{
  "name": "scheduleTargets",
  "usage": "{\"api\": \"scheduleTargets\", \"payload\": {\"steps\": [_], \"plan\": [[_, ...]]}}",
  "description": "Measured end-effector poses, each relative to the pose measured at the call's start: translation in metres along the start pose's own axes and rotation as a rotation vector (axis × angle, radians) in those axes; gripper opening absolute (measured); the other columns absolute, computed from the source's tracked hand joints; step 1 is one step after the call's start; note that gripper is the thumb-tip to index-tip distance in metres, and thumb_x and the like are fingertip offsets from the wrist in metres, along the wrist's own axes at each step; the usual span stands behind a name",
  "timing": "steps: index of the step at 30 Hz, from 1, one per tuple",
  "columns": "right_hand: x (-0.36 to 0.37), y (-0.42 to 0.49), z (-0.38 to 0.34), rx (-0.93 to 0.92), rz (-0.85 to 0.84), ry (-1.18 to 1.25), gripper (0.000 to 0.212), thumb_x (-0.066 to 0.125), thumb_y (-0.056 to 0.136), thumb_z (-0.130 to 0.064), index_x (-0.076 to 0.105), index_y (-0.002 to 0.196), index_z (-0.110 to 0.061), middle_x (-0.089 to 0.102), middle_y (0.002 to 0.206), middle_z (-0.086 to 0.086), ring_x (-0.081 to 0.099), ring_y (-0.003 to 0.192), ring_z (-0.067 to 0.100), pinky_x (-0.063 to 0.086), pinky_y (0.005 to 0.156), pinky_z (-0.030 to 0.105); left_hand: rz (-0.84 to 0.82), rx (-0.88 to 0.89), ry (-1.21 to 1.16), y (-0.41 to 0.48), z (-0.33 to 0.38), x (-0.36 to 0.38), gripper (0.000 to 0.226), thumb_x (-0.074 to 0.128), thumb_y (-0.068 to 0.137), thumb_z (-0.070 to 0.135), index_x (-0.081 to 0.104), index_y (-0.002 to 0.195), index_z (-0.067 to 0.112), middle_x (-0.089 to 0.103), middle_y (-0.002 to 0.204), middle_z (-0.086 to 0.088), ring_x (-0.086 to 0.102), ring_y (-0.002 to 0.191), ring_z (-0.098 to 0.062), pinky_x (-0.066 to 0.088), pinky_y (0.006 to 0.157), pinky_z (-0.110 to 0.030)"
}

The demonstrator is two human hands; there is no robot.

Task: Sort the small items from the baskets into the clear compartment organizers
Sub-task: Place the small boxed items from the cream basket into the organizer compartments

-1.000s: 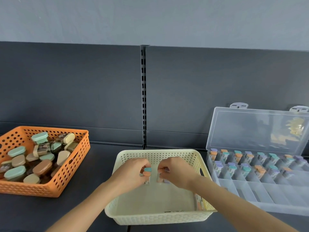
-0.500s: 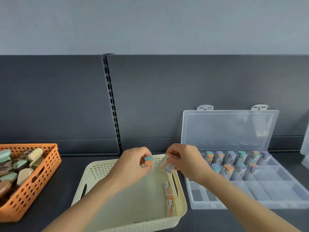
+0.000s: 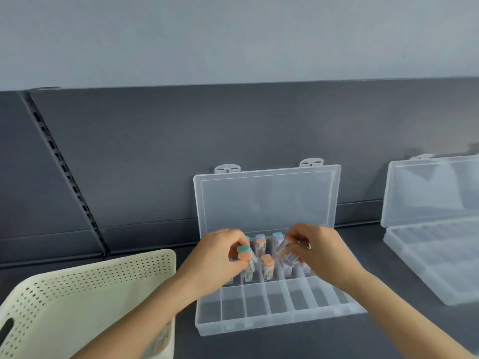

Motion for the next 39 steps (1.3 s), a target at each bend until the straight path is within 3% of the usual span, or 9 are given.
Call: {"api": "scheduleTargets", "payload": {"steps": [5, 11, 16, 22, 25, 31, 34, 37, 39], "plan": [[-0.029, -0.009, 0.067, 0.09, -0.019, -0.022, 0.006, 0.064, 0.089, -0.014, 0.067, 0.094, -0.014, 0.066, 0.082, -0.005, 0.06, 0.069, 0.011, 0.053, 0.07, 0.022, -0.013, 0.02, 0.014, 0.022, 0.036, 0.039, 0.013, 0.068, 0.08, 0.019, 0.063, 0.09, 0.026, 0.064, 0.087, 0.016, 0.061, 0.079, -0.005, 0.053, 0.074, -0.027], [-0.052, -0.013, 0.117, 0.106, -0.034, -0.107, 0.011, 0.055, 0.092, -0.012, 0.066, 0.092, -0.016, 0.06, 0.078, -0.006, 0.05, 0.06, 0.004, 0.041, 0.056, 0.008, -0.002, 0.047, 0.007, 0.048, 0.072, 0.08, 0.015, 0.07, 0.081, 0.022, 0.063, 0.092, 0.027, 0.066, 0.09, 0.013, 0.06, 0.081, -0.007, 0.051, 0.073, -0.023], [-0.036, -0.012, 0.132, 0.085, -0.125, -0.145, 0.017, 0.053, 0.086, -0.007, 0.051, 0.072, -0.016, 0.05, 0.067, -0.006, 0.04, 0.056, 0.009, 0.032, 0.051, 0.016, -0.044, 0.063, 0.075, 0.077, 0.096, 0.116, 0.009, 0.065, 0.083, 0.021, 0.064, 0.092, 0.022, 0.065, 0.092, 0.009, 0.059, 0.082, -0.01, 0.05, 0.072, -0.025], [-0.028, -0.006, 0.145, 0.123, -0.125, -0.132, 0.016, 0.049, 0.089, -0.009, 0.053, 0.074, -0.011, 0.052, 0.067, -0.002, 0.041, 0.057, 0.013, 0.04, 0.055, 0.026, -0.087, 0.028, 0.166, 0.099, 0.098, 0.145, 0.006, 0.062, 0.085, 0.024, 0.062, 0.087, 0.018, 0.064, 0.083, 0.004, 0.057, 0.076, -0.016, 0.048, 0.065, -0.029], [-0.027, -0.004, 0.15, 0.15, -0.135, -0.109, 0.017, 0.049, 0.088, -0.01, 0.052, 0.071, -0.01, 0.047, 0.062, -0.004, 0.037, 0.054, 0.011, 0.035, 0.052, 0.022, -0.091, 0.03, 0.174, 0.105, 0.098, 0.149, 0.006, 0.063, 0.083, 0.022, 0.063, 0.089, 0.019, 0.065, 0.086, 0.003, 0.057, 0.077, -0.016, 0.043, 0.063, -0.026], [-0.014, 0.002, 0.165, 0.192, -0.157, -0.046, 0.017, 0.056, 0.088, -0.015, 0.065, 0.082, -0.003, 0.065, 0.076, 0.01, 0.045, 0.06, 0.015, 0.039, 0.054, 0.021, -0.11, 0.001, 0.113, 0.105, 0.088, 0.156, 0.011, 0.064, 0.085, 0.021, 0.065, 0.096, 0.019, 0.065, 0.092, 0.004, 0.059, 0.082, -0.014, 0.051, 0.072, -0.031], [-0.01, 0.004, 0.162, 0.129, -0.168, -0.071, 0.016, 0.057, 0.09, -0.016, 0.067, 0.084, -0.005, 0.067, 0.082, 0.007, 0.052, 0.065, 0.015, 0.041, 0.057, 0.018, -0.128, 0.028, 0.179, 0.103, 0.087, 0.163, 0.011, 0.061, 0.088, 0.021, 0.063, 0.098, 0.019, 0.063, 0.097, 0.005, 0.054, 0.087, -0.014, 0.046, 0.072, -0.027], [-0.009, 0.004, 0.157, 0.059, -0.205, -0.088, 0.014, 0.059, 0.091, -0.014, 0.068, 0.101, -0.011, 0.066, 0.098, 0.003, 0.054, 0.075, 0.012, 0.042, 0.066, 0.013, -0.129, 0.068, 0.301, 0.102, 0.088, 0.167, 0.015, 0.058, 0.09, 0.02, 0.061, 0.104, 0.016, 0.061, 0.106, 0.003, 0.049, 0.096, -0.014, 0.041, 0.077, -0.025], [-0.007, 0.003, 0.152, 0.006, -0.239, -0.096, 0.022, 0.058, 0.091, -0.011, 0.065, 0.112, -0.012, 0.064, 0.103, 0.004, 0.051, 0.077, 0.011, 0.036, 0.063, 0.007, -0.119, 0.065, 0.339, 0.102, 0.086, 0.167, 0.02, 0.059, 0.09, 0.022, 0.062, 0.109, 0.017, 0.061, 0.111, 0.003, 0.049, 0.1, -0.015, 0.044, 0.083, -0.027]]}}
Point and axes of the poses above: each hand's wrist, its own y-axis towards the middle knuckle, its own x-axis out of the palm, z = x × y, the point moved 10 cm from there along y, towards the middle knuckle
